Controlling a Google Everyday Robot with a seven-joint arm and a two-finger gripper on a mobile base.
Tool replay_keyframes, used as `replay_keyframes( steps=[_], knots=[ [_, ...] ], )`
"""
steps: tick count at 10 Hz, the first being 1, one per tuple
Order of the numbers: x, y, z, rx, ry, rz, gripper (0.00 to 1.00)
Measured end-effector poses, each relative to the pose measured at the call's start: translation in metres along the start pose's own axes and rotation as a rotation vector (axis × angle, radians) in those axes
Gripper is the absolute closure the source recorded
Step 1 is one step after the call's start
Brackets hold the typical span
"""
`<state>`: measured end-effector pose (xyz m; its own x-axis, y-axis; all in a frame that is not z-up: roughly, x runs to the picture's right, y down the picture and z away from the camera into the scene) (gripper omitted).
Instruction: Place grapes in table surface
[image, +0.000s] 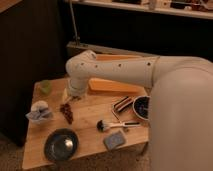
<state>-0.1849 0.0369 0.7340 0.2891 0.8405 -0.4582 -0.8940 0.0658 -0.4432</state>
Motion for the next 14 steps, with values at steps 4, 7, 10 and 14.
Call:
replay_keyframes(
  steps=[4, 7, 10, 14],
  knots=[
    [-0.066, 0.042, 0.038, -0.013, -0.061, -0.115, 0.35],
    [-0.092, 0.039, 0.074, 0.014, -0.051, -0.153, 0.35],
    [-0.083, 0.017, 0.087, 0.037, -0.020, -0.174, 0.35],
    [-0.065, 0.004, 0.095, 0.038, 0.022, -0.201, 0.35]
  ],
)
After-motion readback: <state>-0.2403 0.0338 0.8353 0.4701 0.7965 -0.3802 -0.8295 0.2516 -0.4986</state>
